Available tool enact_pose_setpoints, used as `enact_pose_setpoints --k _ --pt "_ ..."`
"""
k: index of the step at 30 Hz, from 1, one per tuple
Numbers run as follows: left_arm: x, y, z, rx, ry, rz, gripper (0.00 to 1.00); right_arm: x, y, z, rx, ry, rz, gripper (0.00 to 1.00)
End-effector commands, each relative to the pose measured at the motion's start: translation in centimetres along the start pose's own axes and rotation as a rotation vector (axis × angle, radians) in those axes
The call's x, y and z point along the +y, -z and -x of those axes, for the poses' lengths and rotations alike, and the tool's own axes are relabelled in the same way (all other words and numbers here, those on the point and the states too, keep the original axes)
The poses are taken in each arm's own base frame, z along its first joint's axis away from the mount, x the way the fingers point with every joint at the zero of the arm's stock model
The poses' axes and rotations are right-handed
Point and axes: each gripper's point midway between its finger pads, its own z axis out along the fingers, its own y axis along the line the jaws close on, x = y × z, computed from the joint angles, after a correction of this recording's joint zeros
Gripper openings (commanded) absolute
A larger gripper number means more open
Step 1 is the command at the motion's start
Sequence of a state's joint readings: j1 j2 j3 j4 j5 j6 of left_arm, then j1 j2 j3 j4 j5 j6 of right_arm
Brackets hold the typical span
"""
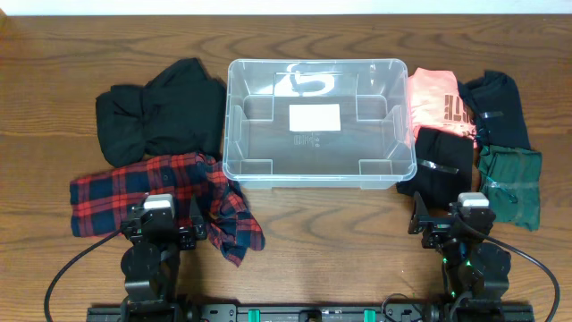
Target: Pack container
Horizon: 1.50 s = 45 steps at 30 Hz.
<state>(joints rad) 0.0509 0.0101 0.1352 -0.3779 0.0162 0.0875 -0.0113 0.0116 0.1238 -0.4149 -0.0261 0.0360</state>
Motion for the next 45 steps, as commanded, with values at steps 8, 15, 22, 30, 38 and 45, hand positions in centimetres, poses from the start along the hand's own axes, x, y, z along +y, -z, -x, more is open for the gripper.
enact_pose_setpoints --k 8,15,22,30,38,45 --pt "0.2 -0.3 -0.8 0.014 -0.016 0.012 0.98 -0.2 0.0 0.0 -0.004 0.013 -0.007 0.99" --pt "0.2 -0.3 -0.8 0.014 -0.016 0.012 0.98 -0.2 0.0 0.0 -0.004 0.013 -0.007 0.99" --pt "0.2 -0.3 -0.8 0.014 -0.015 0.012 0.98 -0.2 0.0 0.0 -0.003 0.013 -0.007 0.99" --pt "0.2 -0.3 -0.8 0.014 -0.016 0.012 0.98 -0.2 0.0 0.0 -0.004 0.013 -0.007 0.99" --pt "0.2 -0.3 -0.8 0.014 -0.016 0.012 0.98 0.3 0.0 0.6 -0.027 -0.012 0.017 0.99" --pt "0.2 -0.3 -0.8 0.014 -0.016 0.012 0.98 3.1 0.3 0.4 -0.006 -0.108 0.186 0.99"
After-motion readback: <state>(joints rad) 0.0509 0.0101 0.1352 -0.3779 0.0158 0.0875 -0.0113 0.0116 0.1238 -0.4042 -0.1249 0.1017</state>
